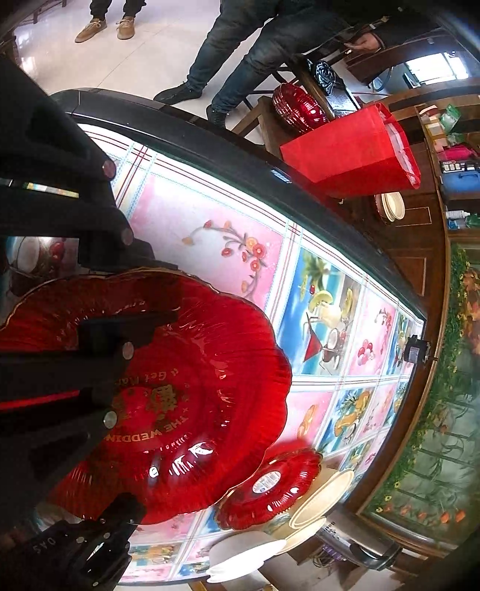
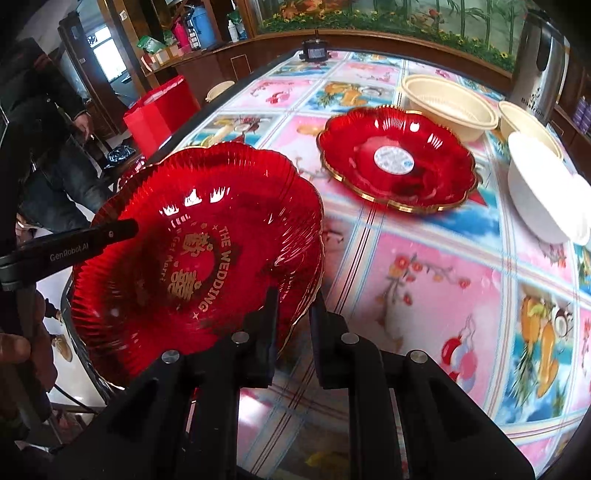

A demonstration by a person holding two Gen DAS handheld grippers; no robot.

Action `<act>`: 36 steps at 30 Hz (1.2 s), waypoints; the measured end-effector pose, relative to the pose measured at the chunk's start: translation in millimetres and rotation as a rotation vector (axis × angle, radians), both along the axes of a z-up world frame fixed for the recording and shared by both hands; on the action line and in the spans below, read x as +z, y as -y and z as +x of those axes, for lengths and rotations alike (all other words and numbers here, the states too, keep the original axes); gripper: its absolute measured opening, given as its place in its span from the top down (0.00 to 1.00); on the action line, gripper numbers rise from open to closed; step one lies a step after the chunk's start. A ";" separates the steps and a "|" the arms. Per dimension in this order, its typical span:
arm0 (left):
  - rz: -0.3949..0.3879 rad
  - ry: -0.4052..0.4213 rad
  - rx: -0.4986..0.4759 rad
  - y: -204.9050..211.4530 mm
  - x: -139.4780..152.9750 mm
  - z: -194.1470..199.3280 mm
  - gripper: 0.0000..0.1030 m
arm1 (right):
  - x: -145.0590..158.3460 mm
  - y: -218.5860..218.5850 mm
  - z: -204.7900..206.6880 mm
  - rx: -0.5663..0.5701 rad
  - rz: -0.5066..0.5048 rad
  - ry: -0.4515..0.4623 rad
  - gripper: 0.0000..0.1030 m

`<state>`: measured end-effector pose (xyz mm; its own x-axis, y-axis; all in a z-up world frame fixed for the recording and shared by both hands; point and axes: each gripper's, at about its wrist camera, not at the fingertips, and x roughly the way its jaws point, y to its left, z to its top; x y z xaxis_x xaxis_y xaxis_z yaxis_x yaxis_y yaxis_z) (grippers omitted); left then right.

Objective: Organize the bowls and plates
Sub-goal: 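Lift the red plate stack with the left tool and carry it toward the table edge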

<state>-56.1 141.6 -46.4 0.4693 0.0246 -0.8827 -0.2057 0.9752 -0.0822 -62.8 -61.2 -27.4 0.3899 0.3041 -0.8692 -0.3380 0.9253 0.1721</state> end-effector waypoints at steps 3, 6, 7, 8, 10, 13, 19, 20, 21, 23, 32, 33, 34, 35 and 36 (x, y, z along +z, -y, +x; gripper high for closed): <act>0.000 0.008 -0.007 -0.9 -2.6 -2.9 0.84 | -2.7 -1.0 -2.0 0.004 -0.001 0.002 0.85; 0.009 0.021 -0.008 -0.5 -3.4 -4.9 0.82 | -3.1 -1.6 -1.4 0.005 -0.003 0.004 0.84; 0.013 0.024 -0.007 -0.4 -3.4 -5.1 0.81 | -3.1 -2.2 -1.9 0.008 -0.006 0.005 0.84; 0.018 0.029 -0.005 0.2 -3.1 -5.1 0.81 | -2.4 -2.6 -2.2 0.010 -0.007 0.009 0.84; 0.028 0.033 -0.008 0.3 -2.3 -4.5 0.70 | -2.4 -2.6 -2.1 0.008 -0.002 0.011 0.84; 0.031 0.048 0.000 -0.9 1.4 -4.2 0.33 | -0.3 -3.8 -1.4 0.006 -0.007 0.017 0.80; 0.059 0.083 0.004 -0.3 13.7 -3.3 0.22 | -1.2 2.0 -0.3 -0.005 0.013 -0.005 0.80; 0.059 0.080 0.005 -0.6 14.8 -2.7 0.22 | 0.0 3.0 -0.4 -0.008 0.008 -0.003 0.80; 0.058 0.076 0.008 -1.0 16.2 -2.1 0.22 | 0.8 3.7 -0.1 -0.008 0.007 -0.003 0.77; 0.056 0.080 0.015 -1.7 20.4 -1.5 0.22 | 3.7 7.1 1.1 -0.017 0.007 0.000 0.77; 0.067 0.094 0.025 -1.6 33.5 2.0 0.22 | 12.2 18.6 4.7 -0.035 0.011 0.008 0.69; 0.066 0.094 0.027 -1.4 34.6 1.9 0.22 | 12.6 19.1 5.5 -0.035 0.010 0.007 0.69; 0.063 0.095 0.028 -1.1 36.1 1.7 0.22 | 13.4 19.3 6.2 -0.035 0.006 0.009 0.68; 0.062 0.096 0.029 -0.7 37.2 2.0 0.22 | 14.0 19.7 6.4 -0.036 0.002 0.012 0.66; 0.063 0.097 0.030 0.1 38.7 2.1 0.22 | 15.0 20.6 6.4 -0.038 0.002 0.016 0.61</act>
<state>-54.0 141.4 -7.6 0.5509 0.0941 -0.8292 -0.2290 0.9725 -0.0417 -56.4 -81.8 -12.4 0.4151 0.2900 -0.8623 -0.3050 0.9373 0.1684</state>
